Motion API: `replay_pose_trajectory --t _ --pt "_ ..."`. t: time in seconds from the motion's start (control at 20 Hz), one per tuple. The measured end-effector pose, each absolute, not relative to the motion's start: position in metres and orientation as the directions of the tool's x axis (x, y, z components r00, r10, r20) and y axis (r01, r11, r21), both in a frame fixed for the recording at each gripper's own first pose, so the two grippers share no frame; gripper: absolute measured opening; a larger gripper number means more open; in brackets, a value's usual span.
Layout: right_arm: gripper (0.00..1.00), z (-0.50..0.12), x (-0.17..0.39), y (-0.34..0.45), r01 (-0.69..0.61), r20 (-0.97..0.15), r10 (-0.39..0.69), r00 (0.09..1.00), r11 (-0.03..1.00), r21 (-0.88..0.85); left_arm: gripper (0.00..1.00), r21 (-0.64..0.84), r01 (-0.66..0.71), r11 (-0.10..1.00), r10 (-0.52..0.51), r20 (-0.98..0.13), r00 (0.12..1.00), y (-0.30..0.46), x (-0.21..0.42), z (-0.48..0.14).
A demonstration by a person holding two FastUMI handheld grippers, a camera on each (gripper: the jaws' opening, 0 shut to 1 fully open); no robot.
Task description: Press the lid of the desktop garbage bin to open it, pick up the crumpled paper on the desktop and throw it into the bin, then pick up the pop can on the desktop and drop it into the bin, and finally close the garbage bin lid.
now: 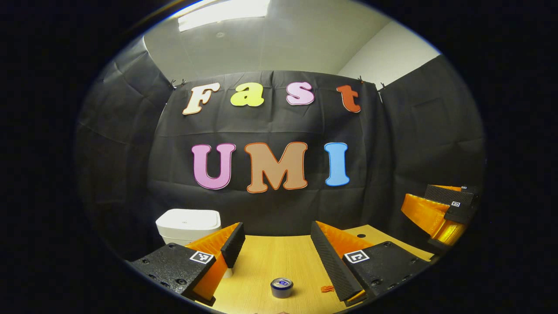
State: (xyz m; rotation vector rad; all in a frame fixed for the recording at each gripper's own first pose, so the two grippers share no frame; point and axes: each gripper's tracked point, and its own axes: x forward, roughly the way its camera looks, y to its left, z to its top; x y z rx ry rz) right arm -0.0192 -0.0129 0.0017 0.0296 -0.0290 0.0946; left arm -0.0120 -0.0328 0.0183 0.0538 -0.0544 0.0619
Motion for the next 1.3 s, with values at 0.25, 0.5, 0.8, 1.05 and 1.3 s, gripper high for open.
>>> replay_pose_trajectory --t 0.25,0.5,0.8,1.05,1.3 --pt "0.96 -0.004 -0.012 -0.018 -0.136 0.025 0.135 0.99 0.991 0.02 0.9 0.061 -0.097 0.993 0.095 0.045 0.995 -0.034 -0.009 0.014" --pt "0.96 -0.009 -0.006 -0.029 -0.196 0.018 0.196 0.981 0.98 0.026 0.14 0.057 -0.134 0.989 0.132 0.024 0.991 -0.038 -0.006 0.011" --pt "0.96 -0.008 -0.007 -0.045 -0.201 0.033 0.2 0.979 0.979 0.038 0.0 0.08 -0.173 0.982 0.17 0.037 0.985 -0.028 -0.004 0.024" --pt "1.0 -0.007 -0.008 -0.047 -0.176 0.05 0.175 0.983 0.984 0.027 0.0 0.12 -0.212 0.97 0.204 0.073 0.976 0.011 0.011 0.055" --pt "0.96 -0.015 -0.005 -0.036 -0.137 0.032 0.136 0.99 0.99 0.021 0.0 0.057 -0.28 0.958 0.275 0.079 0.958 0.081 0.039 0.076"
